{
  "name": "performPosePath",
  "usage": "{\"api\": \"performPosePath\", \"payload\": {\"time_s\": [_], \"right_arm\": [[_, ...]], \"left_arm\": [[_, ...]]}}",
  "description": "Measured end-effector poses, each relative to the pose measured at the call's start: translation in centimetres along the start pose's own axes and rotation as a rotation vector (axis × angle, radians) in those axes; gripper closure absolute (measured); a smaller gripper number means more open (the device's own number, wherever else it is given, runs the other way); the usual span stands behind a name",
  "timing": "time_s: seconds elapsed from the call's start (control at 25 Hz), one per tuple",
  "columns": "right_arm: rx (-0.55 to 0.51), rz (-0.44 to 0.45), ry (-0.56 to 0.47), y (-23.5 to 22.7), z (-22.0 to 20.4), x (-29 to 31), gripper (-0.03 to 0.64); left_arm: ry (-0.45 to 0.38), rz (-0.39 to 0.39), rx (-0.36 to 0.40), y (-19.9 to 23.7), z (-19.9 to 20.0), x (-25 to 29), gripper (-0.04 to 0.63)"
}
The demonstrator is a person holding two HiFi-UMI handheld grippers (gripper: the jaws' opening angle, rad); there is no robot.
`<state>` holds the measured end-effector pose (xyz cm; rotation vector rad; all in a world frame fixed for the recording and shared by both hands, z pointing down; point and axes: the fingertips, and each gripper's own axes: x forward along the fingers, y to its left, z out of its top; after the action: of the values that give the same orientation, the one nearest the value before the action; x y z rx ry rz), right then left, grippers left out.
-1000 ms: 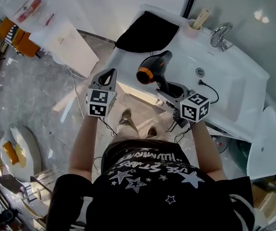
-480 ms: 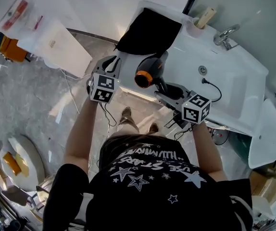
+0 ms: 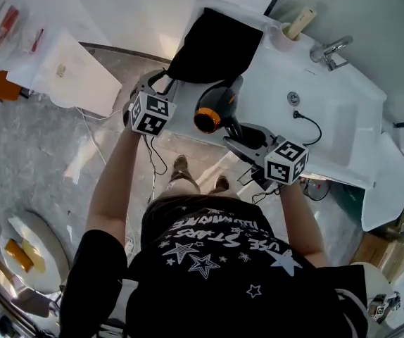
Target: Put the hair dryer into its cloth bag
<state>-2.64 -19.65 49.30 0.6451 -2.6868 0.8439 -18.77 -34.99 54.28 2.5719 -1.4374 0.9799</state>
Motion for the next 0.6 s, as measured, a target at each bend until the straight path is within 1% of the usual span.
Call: {"api": "performPosePath", "payload": {"time_s": [0.08, 0.2, 0.32, 0.44, 0.48, 0.56, 0.6], "right_arm": [[0.007, -0.015, -0.001, -0.1, 0.1, 0.3, 0.413], [0.020, -0.038, -0.005, -0.1, 0.2, 0.7, 0.413], [0.032, -0.054, -0.010, -0.2, 0.4, 1.1, 0.413], [0.037, -0.058, -0.009, -0.3, 0.5, 1.3, 0.413], [0.037, -0.056, -0.008, -0.3, 0.5, 1.4, 0.413], [0.035, -0.052, -0.004, -0.1, 0.5, 1.5, 0.413], [0.033, -0.048, -0.001, 0.0, 0.4, 1.5, 0.413]], "left_arm": [[0.012, -0.023, 0.029, 0.1, -0.2, 0.9, 0.424], [0.032, -0.056, 0.059, 0.3, -0.6, 2.2, 0.414], [0.047, -0.085, 0.074, 0.5, -1.0, 3.2, 0.414], [0.056, -0.105, 0.111, 0.5, -1.0, 3.9, 0.417], [0.053, -0.105, 0.125, 0.5, -0.8, 4.1, 0.440], [0.036, -0.097, 0.140, 0.7, -0.3, 4.3, 0.562], [0.027, -0.098, 0.140, 0.7, 0.0, 4.3, 0.565]]}}
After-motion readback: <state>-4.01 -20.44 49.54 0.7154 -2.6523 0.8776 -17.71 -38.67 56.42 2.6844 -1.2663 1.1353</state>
